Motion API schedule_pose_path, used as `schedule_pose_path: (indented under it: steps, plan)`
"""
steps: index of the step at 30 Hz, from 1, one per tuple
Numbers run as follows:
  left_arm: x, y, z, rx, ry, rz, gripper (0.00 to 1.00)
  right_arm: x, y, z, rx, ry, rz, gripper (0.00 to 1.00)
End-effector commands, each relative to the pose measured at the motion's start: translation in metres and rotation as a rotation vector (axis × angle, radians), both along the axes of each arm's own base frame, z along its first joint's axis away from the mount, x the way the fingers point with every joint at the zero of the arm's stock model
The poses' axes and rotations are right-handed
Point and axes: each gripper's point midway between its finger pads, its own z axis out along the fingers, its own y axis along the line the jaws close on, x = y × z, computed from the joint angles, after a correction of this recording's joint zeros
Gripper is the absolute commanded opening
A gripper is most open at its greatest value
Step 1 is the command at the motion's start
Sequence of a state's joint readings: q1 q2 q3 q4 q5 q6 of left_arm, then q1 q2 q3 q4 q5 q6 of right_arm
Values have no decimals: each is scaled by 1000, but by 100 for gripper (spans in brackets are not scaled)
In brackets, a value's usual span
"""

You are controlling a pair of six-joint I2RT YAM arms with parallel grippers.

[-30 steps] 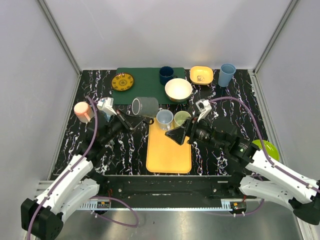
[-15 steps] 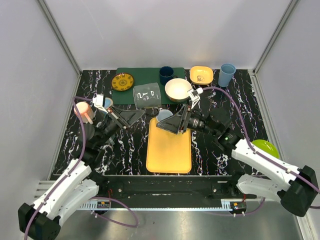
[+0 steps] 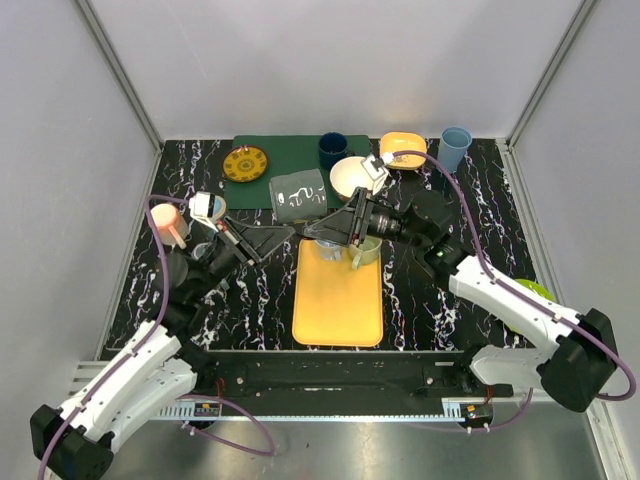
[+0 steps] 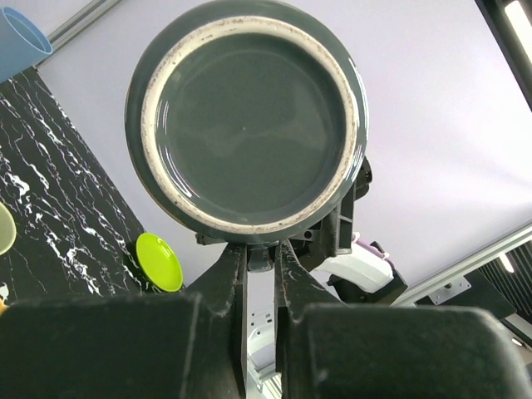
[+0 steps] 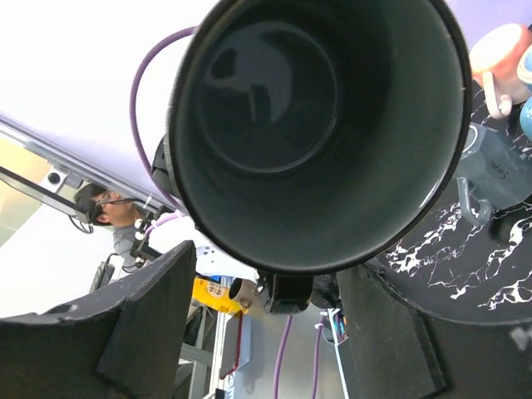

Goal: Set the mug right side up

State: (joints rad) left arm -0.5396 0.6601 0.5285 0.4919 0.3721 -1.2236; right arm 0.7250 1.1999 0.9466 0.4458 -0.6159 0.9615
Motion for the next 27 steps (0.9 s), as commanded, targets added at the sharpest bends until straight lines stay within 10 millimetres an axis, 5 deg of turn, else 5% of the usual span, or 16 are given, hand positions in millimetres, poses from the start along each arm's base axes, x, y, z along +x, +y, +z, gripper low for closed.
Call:
schedule_pose_path:
  steps: [1,8,14,18,19,24,27]
  plan:
    - [-24,3,45,-83,-168,-34,0,5,5,26,79,-37,18,71]
    - [-27,-3,43,-66,-171,-48,0,13,10,29,108,-2,18,46]
    - [-27,-2,40,-56,-170,-44,0,11,10,36,126,-22,44,3]
    - [-23,1,34,-37,-151,-6,0,8,7,32,87,-39,34,0]
    - [-21,2,32,-25,-143,8,4,4,3,35,79,-55,27,0]
    - [-6,13,16,81,-106,127,65,9,-18,14,-123,-111,-107,0]
    - [4,25,5,168,-79,229,75,4,-40,8,-237,-155,-185,0]
